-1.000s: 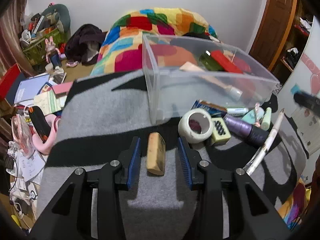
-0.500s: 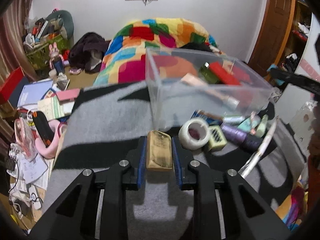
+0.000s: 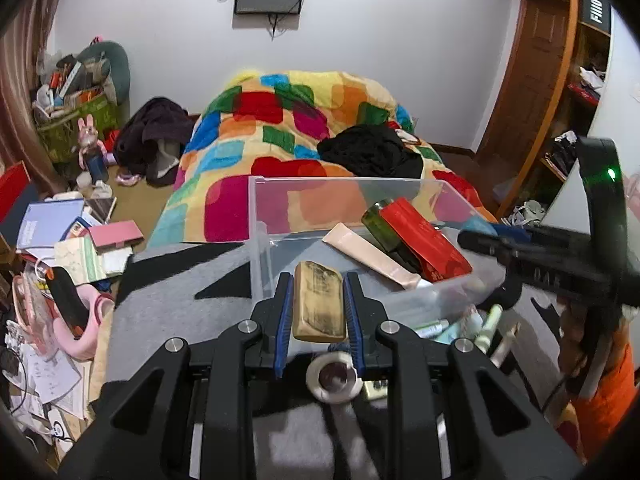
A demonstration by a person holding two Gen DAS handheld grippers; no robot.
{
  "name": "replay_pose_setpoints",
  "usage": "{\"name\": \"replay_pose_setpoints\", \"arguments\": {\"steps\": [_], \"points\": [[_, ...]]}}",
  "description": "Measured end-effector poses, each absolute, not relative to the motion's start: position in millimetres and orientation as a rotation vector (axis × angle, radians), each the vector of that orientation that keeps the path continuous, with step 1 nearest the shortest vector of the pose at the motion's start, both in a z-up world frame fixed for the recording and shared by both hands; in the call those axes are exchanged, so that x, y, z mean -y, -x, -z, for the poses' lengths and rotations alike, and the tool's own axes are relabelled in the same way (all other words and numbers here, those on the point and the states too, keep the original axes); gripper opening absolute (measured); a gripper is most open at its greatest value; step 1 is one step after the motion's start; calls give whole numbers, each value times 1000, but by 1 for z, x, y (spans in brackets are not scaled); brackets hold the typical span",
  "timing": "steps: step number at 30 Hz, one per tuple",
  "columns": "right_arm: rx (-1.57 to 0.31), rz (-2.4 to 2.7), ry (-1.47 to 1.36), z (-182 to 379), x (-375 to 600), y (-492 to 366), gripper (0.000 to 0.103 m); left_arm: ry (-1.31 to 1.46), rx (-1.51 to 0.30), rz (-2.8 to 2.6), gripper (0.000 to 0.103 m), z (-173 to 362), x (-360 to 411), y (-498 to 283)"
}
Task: Organize objects
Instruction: 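Drop the wooden block and blue tape into the clear box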
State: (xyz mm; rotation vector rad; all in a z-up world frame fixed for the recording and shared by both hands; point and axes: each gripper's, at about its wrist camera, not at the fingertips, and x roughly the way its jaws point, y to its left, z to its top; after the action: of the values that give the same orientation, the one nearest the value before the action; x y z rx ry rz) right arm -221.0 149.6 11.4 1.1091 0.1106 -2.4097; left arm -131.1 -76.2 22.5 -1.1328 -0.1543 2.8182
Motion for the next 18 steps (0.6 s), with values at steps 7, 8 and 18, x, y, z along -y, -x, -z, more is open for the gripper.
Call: {"name": "replay_pose_setpoints", "arguments": {"steps": [7,8,18], "points": [[-152,2363,-1147,4,-134,224,36,1202,143,-2806,24,-11,69,153],[-162,2358,-1150,5,-132,224,36,1208,144,-2799,24,-9,68,155],[-149,2380,-1101,-9,-144,211,58,1170,109,-2792,29,-16,58,140]]}}
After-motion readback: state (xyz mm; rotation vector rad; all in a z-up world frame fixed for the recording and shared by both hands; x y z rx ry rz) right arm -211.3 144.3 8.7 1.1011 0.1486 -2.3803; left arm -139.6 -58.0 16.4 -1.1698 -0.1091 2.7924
